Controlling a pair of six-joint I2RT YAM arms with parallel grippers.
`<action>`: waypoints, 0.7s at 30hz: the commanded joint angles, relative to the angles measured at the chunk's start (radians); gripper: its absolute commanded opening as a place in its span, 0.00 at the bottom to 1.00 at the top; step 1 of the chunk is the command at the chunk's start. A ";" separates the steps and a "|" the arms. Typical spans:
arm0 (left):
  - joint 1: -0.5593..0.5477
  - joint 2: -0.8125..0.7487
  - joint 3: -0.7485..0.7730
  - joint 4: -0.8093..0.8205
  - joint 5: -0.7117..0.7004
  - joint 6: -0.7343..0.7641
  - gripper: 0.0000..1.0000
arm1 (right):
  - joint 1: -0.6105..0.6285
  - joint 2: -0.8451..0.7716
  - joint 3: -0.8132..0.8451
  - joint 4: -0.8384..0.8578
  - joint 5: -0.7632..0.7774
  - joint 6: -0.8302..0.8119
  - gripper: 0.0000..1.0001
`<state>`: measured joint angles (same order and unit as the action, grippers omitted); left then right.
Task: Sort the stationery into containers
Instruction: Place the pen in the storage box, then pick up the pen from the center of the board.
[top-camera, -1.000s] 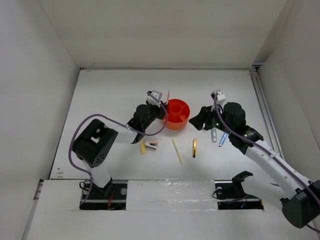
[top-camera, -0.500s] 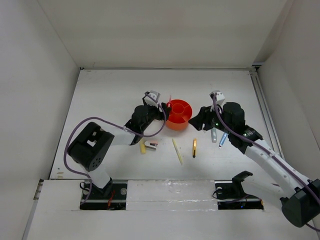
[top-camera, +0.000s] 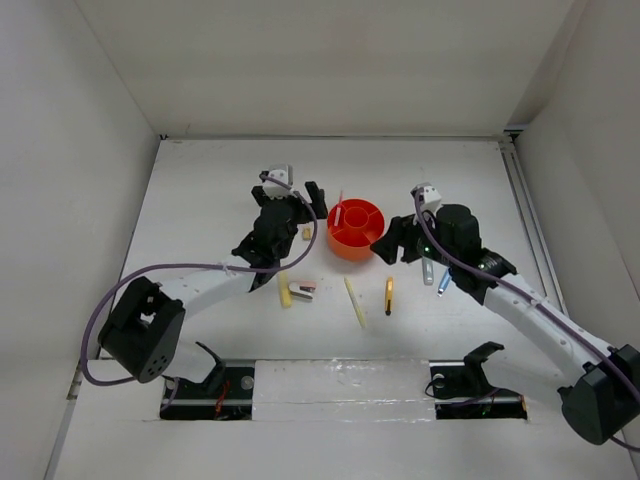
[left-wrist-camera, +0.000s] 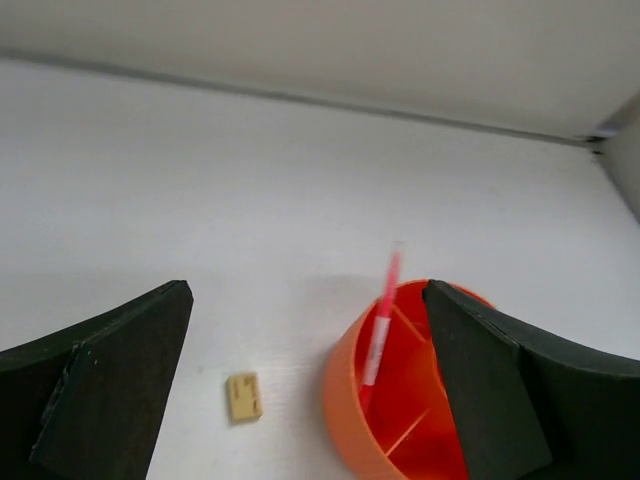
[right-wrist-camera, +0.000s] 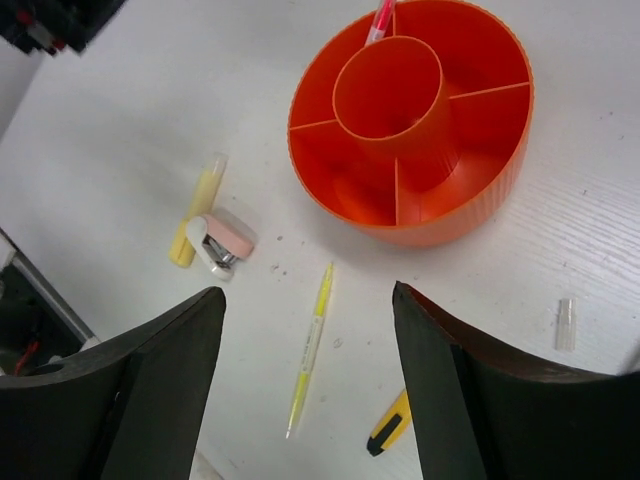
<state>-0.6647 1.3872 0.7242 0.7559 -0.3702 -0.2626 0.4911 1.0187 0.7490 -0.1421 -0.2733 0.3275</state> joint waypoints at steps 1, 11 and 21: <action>0.002 -0.008 0.133 -0.343 -0.268 -0.189 1.00 | 0.044 0.009 0.041 -0.005 0.116 -0.050 0.74; -0.119 -0.075 0.221 -0.806 -0.312 -0.477 1.00 | 0.000 0.029 0.018 -0.103 0.307 -0.030 0.90; -0.492 0.176 0.491 -1.460 -0.451 -1.074 1.00 | -0.100 0.282 0.099 -0.143 0.305 -0.127 0.85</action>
<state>-1.1259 1.5066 1.1732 -0.4335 -0.7635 -1.0512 0.4049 1.2484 0.7845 -0.2760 0.0036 0.2390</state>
